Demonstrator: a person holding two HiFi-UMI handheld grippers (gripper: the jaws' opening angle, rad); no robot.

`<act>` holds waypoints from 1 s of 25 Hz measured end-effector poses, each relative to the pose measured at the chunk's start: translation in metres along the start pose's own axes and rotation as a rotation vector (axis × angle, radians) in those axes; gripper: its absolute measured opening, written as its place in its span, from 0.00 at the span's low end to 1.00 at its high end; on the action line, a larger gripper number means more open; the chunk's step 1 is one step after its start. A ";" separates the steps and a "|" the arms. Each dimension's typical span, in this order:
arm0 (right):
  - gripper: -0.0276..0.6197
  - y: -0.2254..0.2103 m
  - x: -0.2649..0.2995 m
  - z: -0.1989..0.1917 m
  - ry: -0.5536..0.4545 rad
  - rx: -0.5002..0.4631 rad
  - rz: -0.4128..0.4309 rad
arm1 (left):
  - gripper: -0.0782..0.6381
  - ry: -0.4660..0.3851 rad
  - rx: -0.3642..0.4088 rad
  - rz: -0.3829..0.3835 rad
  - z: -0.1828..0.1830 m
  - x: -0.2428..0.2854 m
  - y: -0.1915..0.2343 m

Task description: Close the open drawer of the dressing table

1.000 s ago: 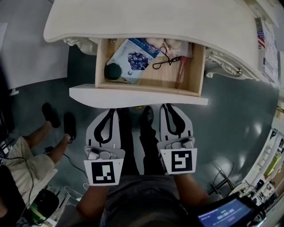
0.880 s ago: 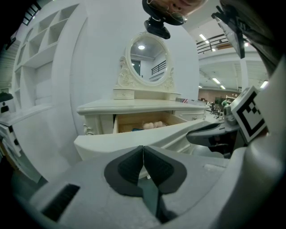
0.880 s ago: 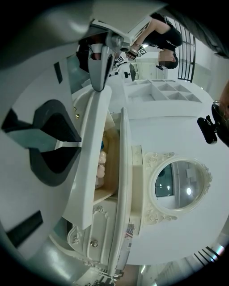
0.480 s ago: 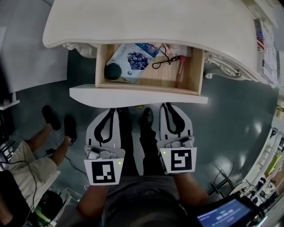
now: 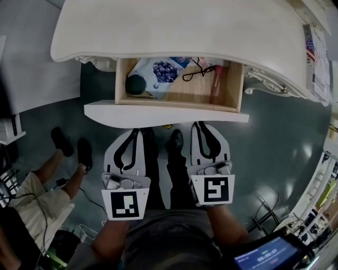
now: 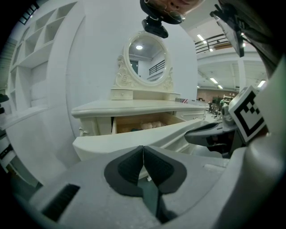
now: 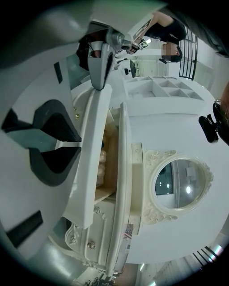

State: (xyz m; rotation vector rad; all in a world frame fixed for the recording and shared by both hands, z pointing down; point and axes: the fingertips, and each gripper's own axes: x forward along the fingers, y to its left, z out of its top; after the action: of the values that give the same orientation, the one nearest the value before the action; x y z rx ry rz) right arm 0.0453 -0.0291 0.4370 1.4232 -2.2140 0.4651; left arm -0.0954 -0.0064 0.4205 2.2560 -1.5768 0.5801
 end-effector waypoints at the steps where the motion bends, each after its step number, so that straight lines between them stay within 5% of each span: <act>1: 0.07 -0.001 0.002 0.003 -0.004 -0.001 -0.002 | 0.13 -0.001 0.003 -0.003 0.002 0.002 0.001; 25: 0.07 -0.002 0.018 0.014 -0.015 -0.016 -0.008 | 0.13 0.002 0.007 -0.016 0.008 0.016 0.012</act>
State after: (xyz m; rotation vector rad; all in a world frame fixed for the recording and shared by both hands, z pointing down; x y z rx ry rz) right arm 0.0380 -0.0508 0.4354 1.4314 -2.2177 0.4340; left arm -0.1004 -0.0270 0.4218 2.2707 -1.5567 0.5837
